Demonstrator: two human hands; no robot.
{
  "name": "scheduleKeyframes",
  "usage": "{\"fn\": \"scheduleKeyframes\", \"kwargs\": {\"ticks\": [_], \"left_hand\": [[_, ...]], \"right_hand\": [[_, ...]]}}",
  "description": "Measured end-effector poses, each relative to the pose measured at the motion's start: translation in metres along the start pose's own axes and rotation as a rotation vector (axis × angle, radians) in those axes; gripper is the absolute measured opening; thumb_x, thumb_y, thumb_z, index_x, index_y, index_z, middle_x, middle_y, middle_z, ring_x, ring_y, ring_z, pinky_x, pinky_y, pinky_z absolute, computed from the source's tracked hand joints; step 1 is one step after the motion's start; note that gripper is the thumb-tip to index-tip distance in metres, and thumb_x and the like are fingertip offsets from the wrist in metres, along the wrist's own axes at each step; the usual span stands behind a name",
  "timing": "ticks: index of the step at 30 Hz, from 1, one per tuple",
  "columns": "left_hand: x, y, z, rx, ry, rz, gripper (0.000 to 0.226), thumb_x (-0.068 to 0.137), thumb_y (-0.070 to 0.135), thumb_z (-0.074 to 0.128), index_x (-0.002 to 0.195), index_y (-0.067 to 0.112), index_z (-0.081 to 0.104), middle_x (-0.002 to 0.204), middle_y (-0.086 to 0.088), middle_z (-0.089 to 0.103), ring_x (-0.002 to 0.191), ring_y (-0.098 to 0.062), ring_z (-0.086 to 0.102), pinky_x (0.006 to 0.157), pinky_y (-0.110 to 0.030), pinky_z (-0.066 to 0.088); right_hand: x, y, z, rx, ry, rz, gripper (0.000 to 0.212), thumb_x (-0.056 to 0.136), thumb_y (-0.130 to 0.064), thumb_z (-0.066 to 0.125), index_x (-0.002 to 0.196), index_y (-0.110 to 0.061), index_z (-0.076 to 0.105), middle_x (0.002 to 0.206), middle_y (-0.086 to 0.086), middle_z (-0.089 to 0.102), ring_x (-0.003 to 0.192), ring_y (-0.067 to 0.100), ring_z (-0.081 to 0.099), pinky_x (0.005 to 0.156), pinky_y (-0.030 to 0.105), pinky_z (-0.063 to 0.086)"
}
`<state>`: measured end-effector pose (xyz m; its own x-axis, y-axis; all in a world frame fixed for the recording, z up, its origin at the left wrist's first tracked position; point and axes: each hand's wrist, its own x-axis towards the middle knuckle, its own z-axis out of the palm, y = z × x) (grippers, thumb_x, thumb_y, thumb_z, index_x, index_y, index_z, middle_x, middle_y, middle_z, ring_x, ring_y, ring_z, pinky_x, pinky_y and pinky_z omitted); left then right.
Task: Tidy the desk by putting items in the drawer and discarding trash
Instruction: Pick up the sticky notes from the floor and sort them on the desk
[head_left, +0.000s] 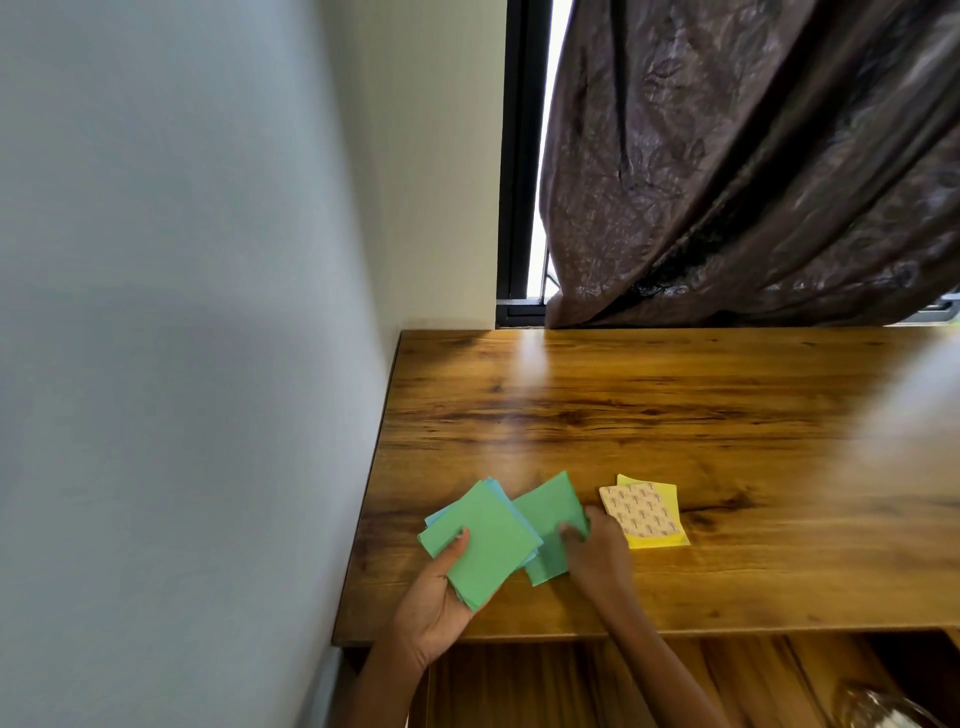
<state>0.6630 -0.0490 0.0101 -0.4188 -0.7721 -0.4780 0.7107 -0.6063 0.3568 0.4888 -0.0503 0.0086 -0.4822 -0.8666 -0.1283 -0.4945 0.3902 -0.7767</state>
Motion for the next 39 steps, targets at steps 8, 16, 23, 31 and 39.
{"fn": "scheduleKeyframes", "kwargs": {"ticks": [8, 16, 23, 31, 39], "left_hand": [[0.004, -0.001, -0.002, 0.001, -0.019, 0.003, 0.041, 0.084, 0.022, 0.054, 0.121, 0.005, 0.053, 0.116, -0.024, 0.064, 0.102, -0.035, 0.065, 0.084, -0.049, 0.051], [0.005, -0.004, 0.006, 0.270, 0.039, 0.114, 0.042, 0.083, 0.036, 0.054, 0.117, 0.012, 0.058, 0.110, -0.018, 0.068, 0.096, -0.027, 0.067, 0.070, -0.037, 0.059], [0.007, -0.013, 0.035, 0.837, 0.221, 0.579, 0.020, 0.080, 0.023, 0.072, 0.098, 0.019, 0.063, 0.092, -0.003, 0.071, 0.078, -0.011, 0.068, 0.058, -0.019, 0.054], [0.002, -0.030, 0.040, 0.884, 0.204, 0.669, 0.032, 0.091, 0.032, 0.054, 0.120, 0.022, 0.047, 0.104, 0.001, 0.060, 0.091, -0.009, 0.062, 0.061, -0.015, 0.051], [0.002, -0.050, 0.040, 0.713, 0.271, 0.670, 0.027, 0.092, 0.033, 0.051, 0.114, 0.017, 0.053, 0.097, -0.001, 0.060, 0.087, -0.009, 0.058, 0.055, -0.009, 0.047]], "right_hand": [[-0.016, -0.037, -0.021, 0.543, 0.039, -0.177, 0.029, 0.092, -0.026, 0.054, 0.117, -0.015, 0.046, 0.102, -0.003, 0.061, 0.087, 0.005, 0.061, 0.055, 0.015, 0.052], [-0.035, -0.028, 0.019, -0.089, -0.104, -0.245, 0.061, 0.084, -0.039, 0.062, 0.134, -0.026, 0.030, 0.126, -0.003, 0.034, 0.113, 0.010, 0.027, 0.095, 0.030, 0.031], [-0.025, -0.031, -0.001, 0.387, -0.229, -0.235, 0.039, 0.083, -0.008, 0.065, 0.110, -0.026, 0.043, 0.107, 0.000, 0.058, 0.096, 0.009, 0.059, 0.073, 0.024, 0.056], [-0.034, -0.019, 0.008, 0.562, -0.312, -0.162, 0.037, 0.089, -0.007, 0.056, 0.114, -0.021, 0.033, 0.114, 0.010, 0.053, 0.104, 0.019, 0.057, 0.076, 0.029, 0.055], [-0.046, -0.024, 0.008, 0.826, -0.213, -0.062, 0.048, 0.073, -0.061, 0.049, 0.106, -0.026, 0.047, 0.107, 0.004, 0.055, 0.099, 0.017, 0.053, 0.075, 0.025, 0.043]]}}
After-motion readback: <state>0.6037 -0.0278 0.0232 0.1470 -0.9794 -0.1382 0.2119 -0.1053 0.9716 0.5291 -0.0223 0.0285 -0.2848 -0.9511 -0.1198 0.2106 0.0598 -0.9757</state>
